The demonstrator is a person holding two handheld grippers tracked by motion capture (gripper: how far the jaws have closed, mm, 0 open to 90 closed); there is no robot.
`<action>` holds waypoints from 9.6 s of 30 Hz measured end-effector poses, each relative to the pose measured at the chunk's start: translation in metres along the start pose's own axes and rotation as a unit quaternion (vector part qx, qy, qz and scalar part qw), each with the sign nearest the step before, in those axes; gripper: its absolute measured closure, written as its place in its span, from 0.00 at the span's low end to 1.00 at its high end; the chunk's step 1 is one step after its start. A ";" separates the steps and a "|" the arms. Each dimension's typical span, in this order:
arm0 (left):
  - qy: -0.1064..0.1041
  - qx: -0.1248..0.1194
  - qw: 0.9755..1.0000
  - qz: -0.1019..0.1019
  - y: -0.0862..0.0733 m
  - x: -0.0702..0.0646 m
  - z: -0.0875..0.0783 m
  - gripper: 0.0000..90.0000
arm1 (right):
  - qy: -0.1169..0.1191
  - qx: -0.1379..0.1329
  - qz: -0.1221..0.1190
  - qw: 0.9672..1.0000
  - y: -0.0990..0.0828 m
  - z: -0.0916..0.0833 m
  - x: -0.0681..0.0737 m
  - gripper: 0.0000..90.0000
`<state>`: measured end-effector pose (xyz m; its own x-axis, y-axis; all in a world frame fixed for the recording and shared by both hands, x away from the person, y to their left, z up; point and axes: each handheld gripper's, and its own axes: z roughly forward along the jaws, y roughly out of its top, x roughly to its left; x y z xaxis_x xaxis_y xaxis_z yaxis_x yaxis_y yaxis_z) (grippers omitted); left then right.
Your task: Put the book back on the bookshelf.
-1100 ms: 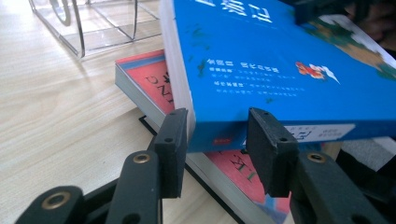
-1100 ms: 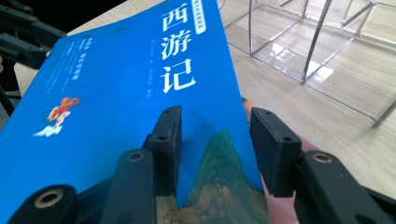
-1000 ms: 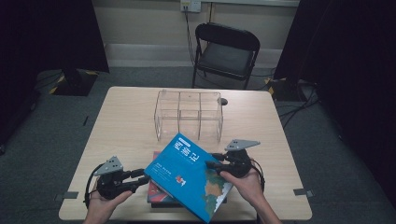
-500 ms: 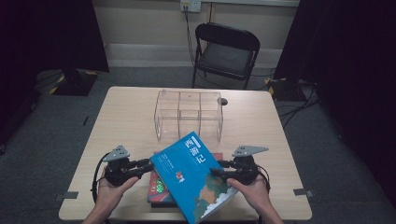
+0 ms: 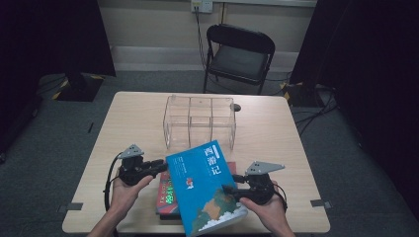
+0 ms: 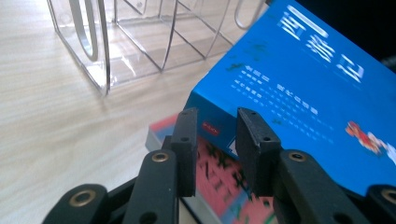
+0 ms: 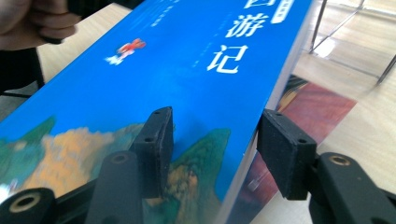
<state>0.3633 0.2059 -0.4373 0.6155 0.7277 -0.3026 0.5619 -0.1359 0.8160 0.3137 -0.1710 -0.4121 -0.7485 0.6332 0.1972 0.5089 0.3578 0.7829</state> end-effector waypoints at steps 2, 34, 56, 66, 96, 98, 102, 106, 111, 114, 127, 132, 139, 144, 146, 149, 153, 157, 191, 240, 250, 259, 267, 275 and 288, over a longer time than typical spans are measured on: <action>0.006 0.007 1.000 -0.004 0.004 0.000 0.002 0.69 | 0.003 0.005 -0.002 1.000 -0.001 -0.002 0.002 0.51; -0.033 0.043 0.999 0.001 0.023 -0.027 0.028 0.42 | -0.037 -0.042 0.029 0.998 0.003 0.013 -0.005 0.47; -0.044 0.017 0.999 -0.001 0.007 -0.033 0.015 0.53 | -0.029 -0.063 0.149 0.986 0.016 0.032 -0.033 0.55; -0.054 0.008 0.998 -0.017 0.001 -0.032 0.014 0.52 | -0.024 -0.058 0.185 0.981 0.013 0.023 -0.029 0.65; -0.077 0.011 0.996 -0.044 -0.005 -0.030 0.012 0.49 | -0.009 -0.072 0.245 0.967 0.005 0.004 -0.011 0.71; -0.077 0.012 0.996 -0.044 -0.005 -0.030 0.012 0.49 | -0.008 -0.075 0.247 0.966 0.006 0.005 -0.012 0.71; -0.077 0.011 0.996 -0.043 -0.005 -0.030 0.011 0.50 | -0.003 -0.082 0.259 0.962 0.008 0.010 -0.021 0.69; -0.072 0.007 0.997 -0.042 -0.005 -0.032 0.011 0.50 | -0.008 -0.078 0.257 0.963 0.008 0.014 -0.025 0.70; -0.072 0.007 0.997 -0.040 -0.006 -0.031 0.011 0.50 | -0.002 -0.079 0.251 0.965 0.007 0.012 -0.022 0.71; -0.068 0.004 0.997 -0.043 -0.006 -0.033 0.010 0.50 | 0.003 -0.081 0.243 0.967 0.006 0.007 -0.017 0.73; -0.077 0.001 0.996 -0.038 -0.007 -0.030 0.008 0.56 | 0.034 -0.077 0.257 0.963 -0.003 0.002 -0.015 0.72; -0.079 0.004 0.996 -0.036 -0.006 -0.030 0.007 0.57 | 0.033 -0.109 0.255 0.960 0.001 0.010 -0.022 0.69; -0.082 0.000 0.996 -0.036 -0.007 -0.029 0.007 0.58 | 0.036 -0.119 0.268 0.955 0.007 0.019 -0.030 0.67; -0.087 0.000 0.995 -0.044 -0.008 -0.028 0.008 0.57 | 0.050 -0.115 0.267 0.956 0.009 0.017 -0.027 0.68; -0.087 0.004 0.995 -0.047 -0.008 -0.028 0.009 0.53 | 0.066 -0.084 0.262 0.959 0.007 0.023 -0.019 0.69; -0.087 0.007 0.995 -0.047 -0.008 -0.029 0.009 0.51 | 0.059 -0.078 0.258 0.961 0.005 0.025 -0.015 0.68; -0.091 0.011 0.995 -0.049 -0.007 -0.028 0.009 0.51 | 0.078 -0.062 0.251 0.963 0.011 0.031 -0.023 0.66; -0.091 0.013 0.995 -0.049 -0.006 -0.028 0.009 0.52 | 0.099 -0.046 0.248 0.963 0.019 0.040 -0.028 0.65; -0.097 0.014 0.993 -0.066 -0.001 -0.020 0.016 0.37 | 0.173 -0.029 0.155 0.972 0.043 0.071 -0.036 0.81; -0.142 -0.053 0.988 0.036 0.030 -0.049 -0.015 0.38 | 0.172 -0.192 0.030 0.966 0.109 0.030 0.013 0.85; -0.132 -0.050 0.988 0.054 0.029 -0.057 -0.015 0.43 | 0.142 -0.150 0.029 0.978 0.109 0.025 0.009 0.76; -0.140 -0.050 0.988 0.044 0.031 -0.056 -0.018 0.49 | 0.129 -0.142 0.064 0.979 0.114 0.024 0.003 0.84; -0.119 -0.091 0.986 0.069 0.043 -0.055 -0.030 0.58 | 0.123 -0.198 0.010 0.972 0.120 0.016 0.015 0.85; -0.115 -0.099 0.981 0.120 0.042 -0.069 -0.038 0.63 | 0.162 -0.200 0.012 0.966 0.117 0.007 0.014 0.77; -0.131 -0.106 0.979 0.119 0.037 -0.079 -0.036 0.66 | 0.161 -0.201 -0.016 0.966 0.109 -0.024 0.015 0.81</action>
<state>0.3153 0.1675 -0.3656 0.8509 0.4916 -0.1850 0.2754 -0.1176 0.9541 0.3476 -0.1391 -0.3101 -0.8878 0.3569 0.2907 0.3246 0.0376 0.9451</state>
